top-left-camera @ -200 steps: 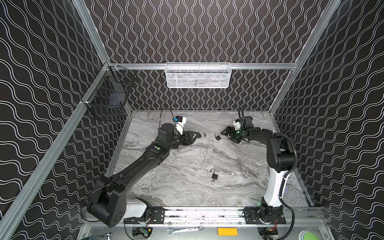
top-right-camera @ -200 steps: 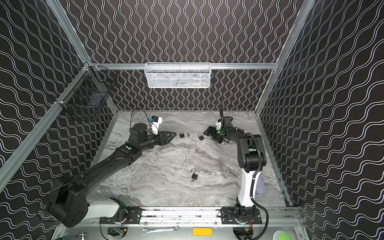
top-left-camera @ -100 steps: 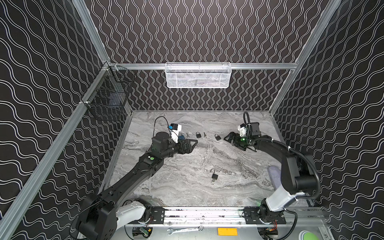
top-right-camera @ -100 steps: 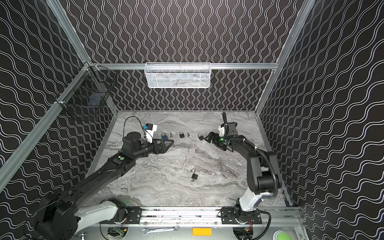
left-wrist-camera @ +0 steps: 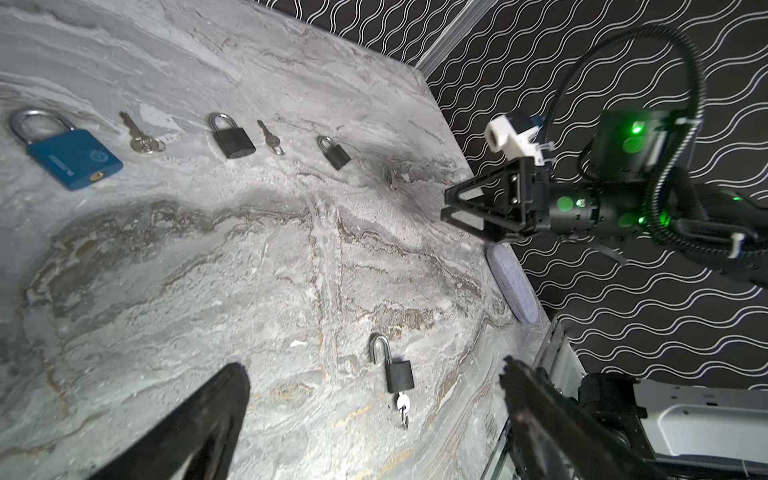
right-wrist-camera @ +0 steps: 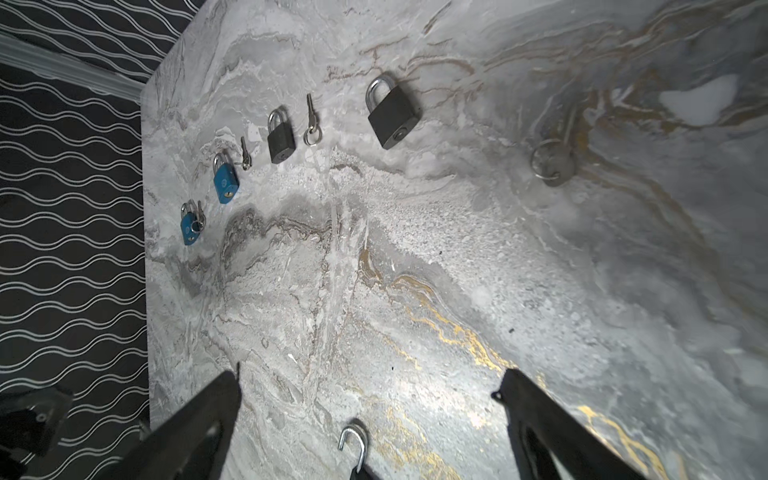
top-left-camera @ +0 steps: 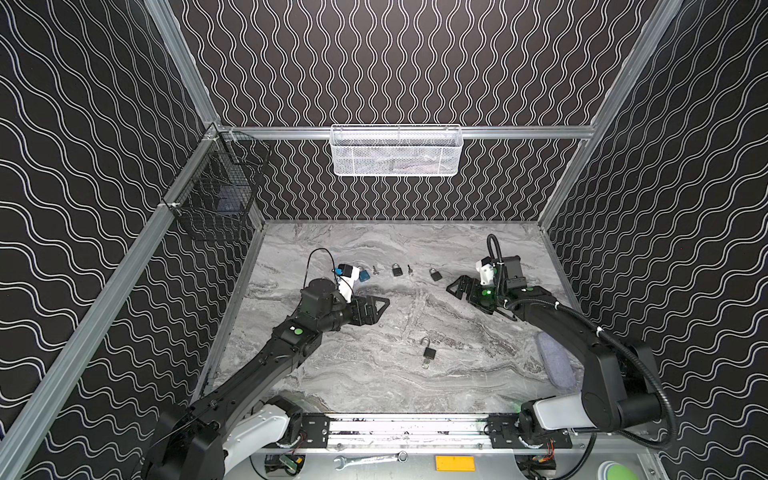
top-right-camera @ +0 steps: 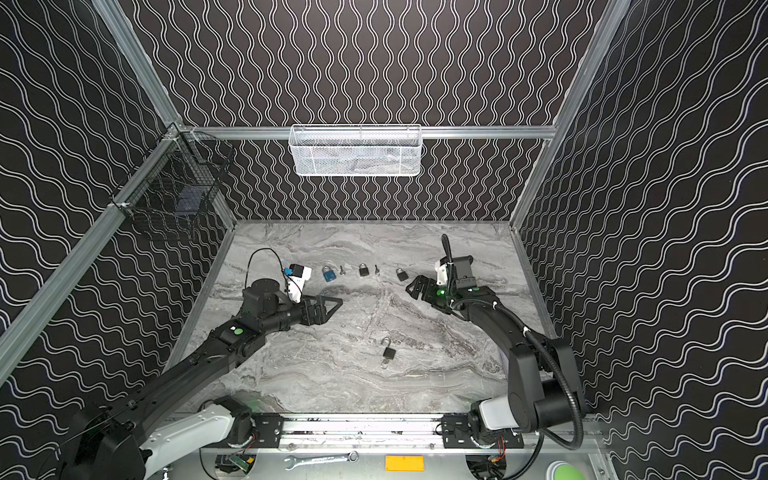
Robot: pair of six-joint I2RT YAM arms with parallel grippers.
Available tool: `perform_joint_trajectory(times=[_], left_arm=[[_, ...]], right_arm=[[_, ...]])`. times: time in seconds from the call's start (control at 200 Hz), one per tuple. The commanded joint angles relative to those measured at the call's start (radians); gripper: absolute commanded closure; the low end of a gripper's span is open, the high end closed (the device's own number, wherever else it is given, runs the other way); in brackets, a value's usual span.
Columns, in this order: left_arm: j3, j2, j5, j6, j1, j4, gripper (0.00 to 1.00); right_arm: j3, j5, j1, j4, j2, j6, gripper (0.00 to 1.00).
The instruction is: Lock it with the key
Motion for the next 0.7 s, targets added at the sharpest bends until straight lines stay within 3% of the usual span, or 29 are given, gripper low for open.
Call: perform_joint_trajectory(times=[0.0,0.165,0.536,0.696], left_arm=[[0.005,0.002,0.014,0.023,-0.005,-0.011,0.01],[0.034,0.047,0.022,0.050,-0.019,-0.052,0.01],[0.077,0.096,0.018,0.057,-0.036,-0.080,0.01],[0.089,0.082,0.007,0.067,-0.036,-0.110,0.01]], right_arm=[[0.000,0.040,0.007,-0.041,-0.029,0.005,0.01],[0.014,0.127,0.003,-0.064,0.027,-0.017,0.04],[0.338,0.313,0.002,-0.195,0.403,-0.097,0.24],[0.398,0.338,0.002,-0.209,0.476,-0.095,0.30]])
